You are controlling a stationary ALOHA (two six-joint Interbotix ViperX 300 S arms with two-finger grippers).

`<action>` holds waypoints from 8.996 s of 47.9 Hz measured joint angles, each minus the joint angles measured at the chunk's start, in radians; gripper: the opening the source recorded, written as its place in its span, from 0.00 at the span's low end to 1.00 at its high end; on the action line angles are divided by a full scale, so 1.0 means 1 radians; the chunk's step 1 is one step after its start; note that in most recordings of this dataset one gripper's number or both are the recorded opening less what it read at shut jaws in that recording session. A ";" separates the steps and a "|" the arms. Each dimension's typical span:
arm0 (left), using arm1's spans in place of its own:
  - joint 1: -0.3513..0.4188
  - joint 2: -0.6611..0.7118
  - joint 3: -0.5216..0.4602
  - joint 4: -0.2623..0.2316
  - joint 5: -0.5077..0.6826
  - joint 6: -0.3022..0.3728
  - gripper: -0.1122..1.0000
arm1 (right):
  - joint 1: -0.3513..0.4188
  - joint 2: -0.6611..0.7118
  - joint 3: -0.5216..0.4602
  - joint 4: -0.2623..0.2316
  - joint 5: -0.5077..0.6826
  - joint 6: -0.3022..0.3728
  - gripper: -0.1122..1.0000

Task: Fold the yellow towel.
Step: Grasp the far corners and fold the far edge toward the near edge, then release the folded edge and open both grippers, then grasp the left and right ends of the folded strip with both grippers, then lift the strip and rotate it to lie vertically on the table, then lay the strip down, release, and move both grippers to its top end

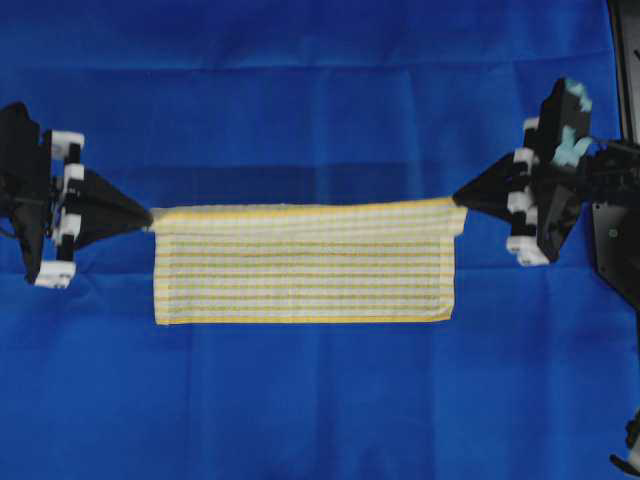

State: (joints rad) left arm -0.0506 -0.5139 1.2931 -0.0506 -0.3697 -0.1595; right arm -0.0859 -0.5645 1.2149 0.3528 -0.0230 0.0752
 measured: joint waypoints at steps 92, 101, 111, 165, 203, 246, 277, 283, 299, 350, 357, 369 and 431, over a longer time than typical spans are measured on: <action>0.063 0.170 -0.107 0.002 0.061 0.012 0.78 | -0.002 0.184 -0.067 -0.011 0.041 0.003 0.76; 0.132 0.252 -0.120 0.002 0.077 0.037 0.78 | -0.032 0.258 -0.084 -0.026 0.044 0.003 0.75; 0.149 0.350 -0.129 0.002 0.072 0.035 0.77 | -0.038 0.364 -0.103 -0.028 0.034 0.003 0.75; 0.101 0.449 -0.225 0.002 0.301 0.035 0.12 | -0.040 0.405 -0.117 -0.048 0.038 -0.008 0.12; 0.114 0.021 -0.301 0.005 0.609 0.035 0.12 | -0.123 -0.061 -0.141 -0.107 0.267 0.000 0.12; -0.129 0.183 -0.410 0.002 0.396 0.023 0.12 | -0.397 0.259 -0.336 -0.224 0.130 0.002 0.12; -0.155 0.601 -0.865 0.009 0.379 0.041 0.12 | -0.448 0.476 -0.588 -0.313 0.129 -0.003 0.12; -0.149 0.661 -0.936 0.011 0.388 0.054 0.12 | -0.449 0.479 -0.591 -0.314 0.129 -0.003 0.12; -0.144 0.724 -1.039 0.014 0.410 0.129 0.12 | -0.453 0.459 -0.557 -0.314 0.132 -0.003 0.12; -0.176 0.692 -0.782 -0.011 0.249 0.110 0.12 | -0.388 0.664 -0.707 -0.318 0.100 -0.003 0.12; -0.184 0.660 -0.729 -0.014 0.227 0.054 0.12 | -0.376 0.698 -0.750 -0.318 0.098 -0.003 0.12; -0.189 0.649 -0.709 -0.014 0.221 -0.012 0.14 | -0.368 0.715 -0.764 -0.318 0.098 -0.006 0.12; 0.006 0.368 -0.597 0.002 0.408 0.063 0.60 | -0.278 0.334 -0.414 -0.318 -0.043 -0.006 0.68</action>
State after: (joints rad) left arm -0.0445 -0.1457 0.6964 -0.0491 0.0383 -0.0966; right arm -0.3636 -0.2301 0.8007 0.0353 -0.0660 0.0690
